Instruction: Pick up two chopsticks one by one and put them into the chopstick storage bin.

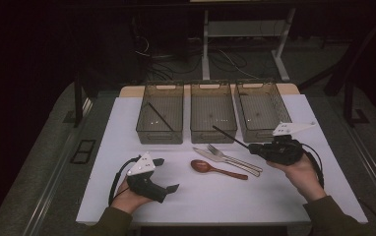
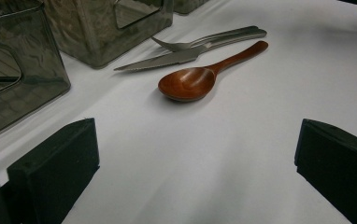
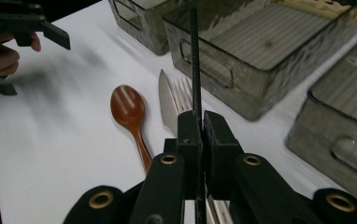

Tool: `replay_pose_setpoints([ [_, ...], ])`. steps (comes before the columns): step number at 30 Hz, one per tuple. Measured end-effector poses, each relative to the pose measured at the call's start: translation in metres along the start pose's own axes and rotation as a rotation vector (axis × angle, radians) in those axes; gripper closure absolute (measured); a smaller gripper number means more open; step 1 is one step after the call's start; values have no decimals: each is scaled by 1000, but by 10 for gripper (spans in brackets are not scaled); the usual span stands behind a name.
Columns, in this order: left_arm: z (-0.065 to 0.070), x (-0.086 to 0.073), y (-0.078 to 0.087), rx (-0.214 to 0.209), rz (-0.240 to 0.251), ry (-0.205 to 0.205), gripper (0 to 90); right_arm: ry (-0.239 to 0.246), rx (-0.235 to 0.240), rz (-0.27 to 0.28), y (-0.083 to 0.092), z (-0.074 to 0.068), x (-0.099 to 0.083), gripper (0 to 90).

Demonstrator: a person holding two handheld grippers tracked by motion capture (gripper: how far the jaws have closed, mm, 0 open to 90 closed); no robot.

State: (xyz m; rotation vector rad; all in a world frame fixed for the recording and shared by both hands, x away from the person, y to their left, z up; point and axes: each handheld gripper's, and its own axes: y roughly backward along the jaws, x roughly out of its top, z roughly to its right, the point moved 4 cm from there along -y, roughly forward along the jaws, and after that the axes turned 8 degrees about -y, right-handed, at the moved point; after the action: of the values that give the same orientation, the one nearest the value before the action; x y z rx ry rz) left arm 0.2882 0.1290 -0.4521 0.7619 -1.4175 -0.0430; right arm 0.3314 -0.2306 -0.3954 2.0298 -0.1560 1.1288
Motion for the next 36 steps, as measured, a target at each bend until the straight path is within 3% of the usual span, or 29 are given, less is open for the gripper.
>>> replay_pose_setpoints([
  [24, 0, 1, 2, -3, 17, 11, 0, 66, -2, -4, -68, -29, 70, 849],
  [36, 1, 2, 2, -6, 19, 11, 0, 69, -10, -18, -105, -44, 104, 849],
])
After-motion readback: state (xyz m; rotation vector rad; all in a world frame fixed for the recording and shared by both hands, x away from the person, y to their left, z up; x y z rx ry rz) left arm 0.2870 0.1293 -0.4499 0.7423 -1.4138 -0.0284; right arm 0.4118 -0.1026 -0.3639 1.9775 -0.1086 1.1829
